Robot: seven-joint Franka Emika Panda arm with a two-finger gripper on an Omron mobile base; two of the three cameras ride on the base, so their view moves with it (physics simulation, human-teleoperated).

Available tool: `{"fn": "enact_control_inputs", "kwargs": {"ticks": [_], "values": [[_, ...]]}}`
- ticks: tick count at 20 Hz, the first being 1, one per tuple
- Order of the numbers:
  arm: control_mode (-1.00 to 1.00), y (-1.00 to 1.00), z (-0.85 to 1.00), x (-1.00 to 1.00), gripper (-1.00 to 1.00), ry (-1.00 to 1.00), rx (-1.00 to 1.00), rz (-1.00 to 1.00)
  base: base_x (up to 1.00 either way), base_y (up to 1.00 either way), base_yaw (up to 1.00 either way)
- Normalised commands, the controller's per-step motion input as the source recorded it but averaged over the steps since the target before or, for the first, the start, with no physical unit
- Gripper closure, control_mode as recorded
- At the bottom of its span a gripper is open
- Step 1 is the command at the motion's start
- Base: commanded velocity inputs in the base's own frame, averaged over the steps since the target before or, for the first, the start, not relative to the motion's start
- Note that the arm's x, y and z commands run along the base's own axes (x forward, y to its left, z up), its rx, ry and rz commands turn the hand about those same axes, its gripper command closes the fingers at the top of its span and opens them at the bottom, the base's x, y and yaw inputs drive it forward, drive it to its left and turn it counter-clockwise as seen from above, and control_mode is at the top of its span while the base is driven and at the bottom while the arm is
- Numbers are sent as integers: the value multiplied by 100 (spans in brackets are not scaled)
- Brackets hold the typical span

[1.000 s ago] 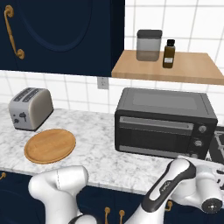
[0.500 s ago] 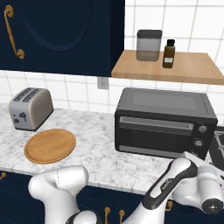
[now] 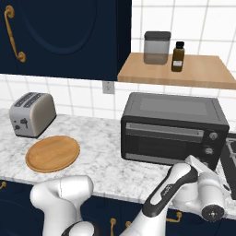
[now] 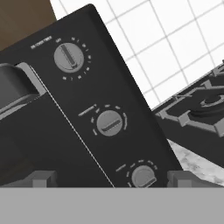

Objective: Pick up the kebab skewer and baguette bread, and place them inside the toaster oven. Close the toaster oven door and start by setting the timer.

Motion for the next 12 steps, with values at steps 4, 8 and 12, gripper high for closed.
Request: {"fn": "enact_control_inputs", "kwargs": {"ticks": [4, 8, 12], "values": [[-100, -12, 4, 16, -100, 0, 9, 1, 0, 0, 0], [-100, -42, 4, 11, -100, 0, 24, 7, 0, 0, 0], [-100, -20, 16, 4, -100, -2, 16, 0, 0, 0, 0]]}}
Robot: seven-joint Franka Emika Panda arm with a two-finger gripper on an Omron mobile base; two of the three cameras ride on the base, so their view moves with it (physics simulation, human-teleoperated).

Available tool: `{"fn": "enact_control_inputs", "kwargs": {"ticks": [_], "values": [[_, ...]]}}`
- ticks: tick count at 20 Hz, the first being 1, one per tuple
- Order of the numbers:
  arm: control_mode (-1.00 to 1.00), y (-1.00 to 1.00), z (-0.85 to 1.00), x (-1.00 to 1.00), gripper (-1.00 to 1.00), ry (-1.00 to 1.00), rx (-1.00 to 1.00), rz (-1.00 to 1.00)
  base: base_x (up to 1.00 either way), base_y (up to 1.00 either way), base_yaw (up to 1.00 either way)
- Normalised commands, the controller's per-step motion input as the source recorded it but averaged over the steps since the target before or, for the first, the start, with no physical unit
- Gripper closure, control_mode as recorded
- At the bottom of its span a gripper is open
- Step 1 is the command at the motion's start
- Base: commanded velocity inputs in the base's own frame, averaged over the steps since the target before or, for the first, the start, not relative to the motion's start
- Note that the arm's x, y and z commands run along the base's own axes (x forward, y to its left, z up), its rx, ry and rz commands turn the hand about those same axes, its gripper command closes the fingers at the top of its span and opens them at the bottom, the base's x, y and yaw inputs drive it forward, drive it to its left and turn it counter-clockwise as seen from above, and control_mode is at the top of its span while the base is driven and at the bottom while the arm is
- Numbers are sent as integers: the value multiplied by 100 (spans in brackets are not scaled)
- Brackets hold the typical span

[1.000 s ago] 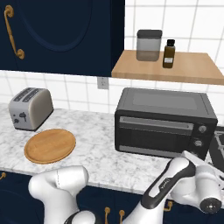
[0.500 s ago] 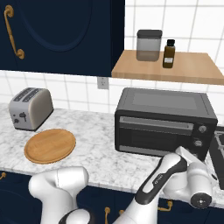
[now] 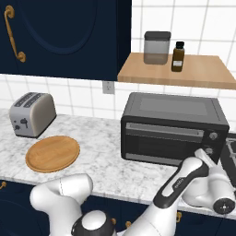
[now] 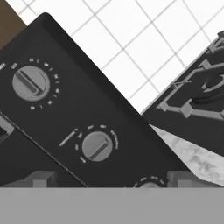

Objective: Pick up the kebab skewer and baguette bread, and place them inside the toaster oven. Close the toaster oven door and start by setting the timer.

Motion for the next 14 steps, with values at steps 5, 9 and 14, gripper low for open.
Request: {"fn": "enact_control_inputs", "kwargs": {"ticks": [5, 9, 14], "values": [[-100, 0, 41, 15, -100, -4, 9, 0, 0, 0, 0], [-100, 0, 37, 19, -100, -1, 1, 0, 0, 0, 0], [-100, 0, 26, 29, -100, -2, 0, 0, 0, 0, 0]]}}
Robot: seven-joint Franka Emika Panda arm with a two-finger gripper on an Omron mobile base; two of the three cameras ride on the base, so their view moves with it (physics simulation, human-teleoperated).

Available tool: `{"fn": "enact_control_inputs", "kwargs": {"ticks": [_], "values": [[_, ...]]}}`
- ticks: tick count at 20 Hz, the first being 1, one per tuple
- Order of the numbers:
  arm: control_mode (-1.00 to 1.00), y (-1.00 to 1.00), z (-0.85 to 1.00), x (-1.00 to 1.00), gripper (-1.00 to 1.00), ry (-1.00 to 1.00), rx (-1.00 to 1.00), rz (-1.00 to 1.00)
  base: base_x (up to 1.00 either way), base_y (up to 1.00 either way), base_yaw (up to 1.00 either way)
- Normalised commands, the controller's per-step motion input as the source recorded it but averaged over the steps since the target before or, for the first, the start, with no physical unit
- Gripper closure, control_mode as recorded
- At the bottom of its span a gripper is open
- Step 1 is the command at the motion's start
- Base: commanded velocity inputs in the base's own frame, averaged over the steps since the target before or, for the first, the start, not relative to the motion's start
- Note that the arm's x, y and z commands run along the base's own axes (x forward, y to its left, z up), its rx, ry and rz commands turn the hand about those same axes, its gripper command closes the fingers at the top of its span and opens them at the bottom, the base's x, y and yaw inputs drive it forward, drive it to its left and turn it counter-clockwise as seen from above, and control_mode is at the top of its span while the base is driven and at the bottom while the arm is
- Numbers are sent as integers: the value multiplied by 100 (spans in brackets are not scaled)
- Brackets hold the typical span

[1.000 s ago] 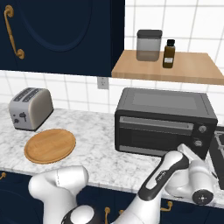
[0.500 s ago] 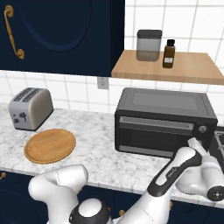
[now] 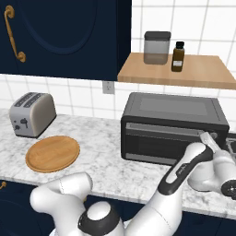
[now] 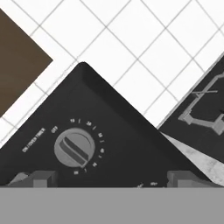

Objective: Pick up the kebab skewer and baguette bread, and place them inside the toaster oven. Close the toaster oven door and start by setting the timer.

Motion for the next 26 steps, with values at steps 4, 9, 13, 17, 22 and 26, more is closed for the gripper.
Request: {"fn": "enact_control_inputs", "kwargs": {"ticks": [4, 9, 13, 17, 22, 26], "values": [[-100, 0, 17, 27, -100, 0, 0, 0, 0, 0, 0], [-100, 0, 10, 38, -100, 0, 0, 0, 0, 0, 0], [-100, 0, 5, 30, -100, 0, 0, 0, 0, 0, 0], [-100, 0, 1, 3, -100, 0, 0, 0, 0, 0, 0], [-100, 4, 12, -3, -100, -1, 0, 0, 0, 0, 0], [-100, 11, 4, 0, -100, 0, 0, 0, 0, 0, 0]]}}
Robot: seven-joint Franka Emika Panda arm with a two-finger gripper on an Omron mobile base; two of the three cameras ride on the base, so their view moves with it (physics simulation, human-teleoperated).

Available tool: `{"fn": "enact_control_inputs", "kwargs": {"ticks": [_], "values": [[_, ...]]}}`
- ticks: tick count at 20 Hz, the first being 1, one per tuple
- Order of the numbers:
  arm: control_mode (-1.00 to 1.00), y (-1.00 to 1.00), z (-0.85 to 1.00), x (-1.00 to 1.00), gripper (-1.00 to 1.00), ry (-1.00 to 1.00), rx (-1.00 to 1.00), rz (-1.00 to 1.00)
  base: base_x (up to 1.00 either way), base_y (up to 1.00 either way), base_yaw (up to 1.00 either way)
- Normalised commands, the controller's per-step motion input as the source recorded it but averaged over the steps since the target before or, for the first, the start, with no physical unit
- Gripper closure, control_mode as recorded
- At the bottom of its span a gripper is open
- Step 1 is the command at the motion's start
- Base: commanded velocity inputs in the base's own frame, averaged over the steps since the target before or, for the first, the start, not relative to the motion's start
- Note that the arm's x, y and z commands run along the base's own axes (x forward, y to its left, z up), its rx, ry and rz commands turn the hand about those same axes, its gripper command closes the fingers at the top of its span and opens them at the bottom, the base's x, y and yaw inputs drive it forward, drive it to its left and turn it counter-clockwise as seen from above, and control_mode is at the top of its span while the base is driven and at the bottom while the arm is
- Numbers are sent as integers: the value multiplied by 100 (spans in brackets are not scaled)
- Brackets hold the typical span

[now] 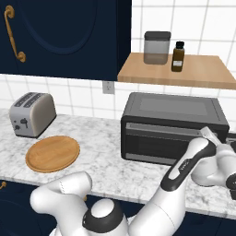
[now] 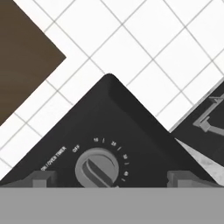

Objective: Pick up the kebab skewer and baguette bread, and place them inside the toaster oven. Close the toaster oven door and start by setting the timer.

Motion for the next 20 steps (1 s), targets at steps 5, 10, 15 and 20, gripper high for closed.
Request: {"fn": "enact_control_inputs", "kwargs": {"ticks": [5, 10, 15, 20], "values": [[-100, 0, 1, 8, -100, 0, 0, 0, 0, 0, 0], [-100, 6, 6, 12, -100, 0, 0, 0, 0, 0, 0], [-100, 1, 8, 0, -100, 0, 0, 0, 0, 0, 0], [-100, 0, 10, -1, -100, 0, 0, 0, 0, 0, 0]]}}
